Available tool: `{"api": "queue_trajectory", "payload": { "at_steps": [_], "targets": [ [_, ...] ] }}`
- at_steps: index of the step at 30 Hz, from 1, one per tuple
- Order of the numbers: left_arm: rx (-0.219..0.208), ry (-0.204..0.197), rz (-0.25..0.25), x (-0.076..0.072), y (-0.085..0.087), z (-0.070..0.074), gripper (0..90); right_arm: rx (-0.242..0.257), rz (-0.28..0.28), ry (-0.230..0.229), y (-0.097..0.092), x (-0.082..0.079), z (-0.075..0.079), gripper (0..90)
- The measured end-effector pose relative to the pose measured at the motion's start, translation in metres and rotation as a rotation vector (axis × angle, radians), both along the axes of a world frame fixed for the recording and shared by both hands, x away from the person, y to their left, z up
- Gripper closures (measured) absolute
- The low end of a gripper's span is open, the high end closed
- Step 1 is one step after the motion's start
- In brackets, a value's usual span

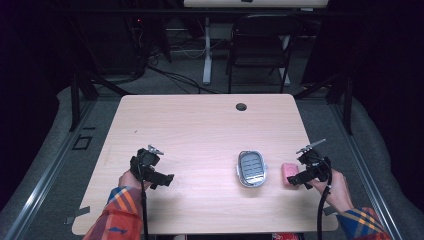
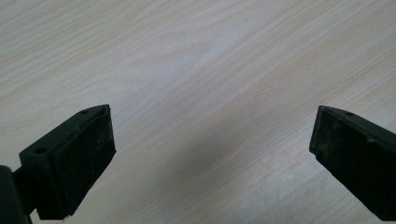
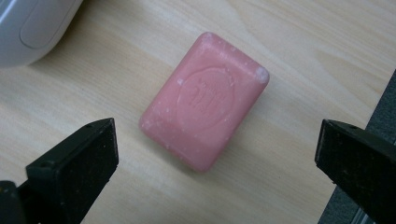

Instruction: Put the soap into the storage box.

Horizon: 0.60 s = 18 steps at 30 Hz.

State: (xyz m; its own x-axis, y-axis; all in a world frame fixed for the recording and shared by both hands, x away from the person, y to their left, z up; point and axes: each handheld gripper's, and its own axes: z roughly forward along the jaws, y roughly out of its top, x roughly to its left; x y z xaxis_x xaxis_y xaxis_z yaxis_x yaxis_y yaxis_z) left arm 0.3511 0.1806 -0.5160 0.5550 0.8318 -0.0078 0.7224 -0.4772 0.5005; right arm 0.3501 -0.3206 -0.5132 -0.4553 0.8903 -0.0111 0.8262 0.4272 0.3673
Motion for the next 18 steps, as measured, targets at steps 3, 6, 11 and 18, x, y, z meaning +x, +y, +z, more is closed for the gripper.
{"api": "queue_trajectory", "payload": {
  "at_steps": [3,6,11,18],
  "targets": [
    [-0.001,0.001,-0.001,0.0,0.0,0.0,0.0,0.003,-0.03,-0.012,-0.001,0.003,0.0,0.0],
    [0.0,0.0,-0.002,0.0,0.0,0.0,0.0,0.036,-0.057,-0.011,-0.001,0.009,0.001,0.0],
    [0.001,0.003,-0.004,0.0,0.0,0.0,0.0,0.048,-0.072,-0.006,0.001,0.013,-0.002,0.0],
    [0.0,0.001,-0.004,0.0,0.0,0.0,0.0,0.036,-0.077,0.049,0.005,0.022,-0.006,0.0]
  ]
}}
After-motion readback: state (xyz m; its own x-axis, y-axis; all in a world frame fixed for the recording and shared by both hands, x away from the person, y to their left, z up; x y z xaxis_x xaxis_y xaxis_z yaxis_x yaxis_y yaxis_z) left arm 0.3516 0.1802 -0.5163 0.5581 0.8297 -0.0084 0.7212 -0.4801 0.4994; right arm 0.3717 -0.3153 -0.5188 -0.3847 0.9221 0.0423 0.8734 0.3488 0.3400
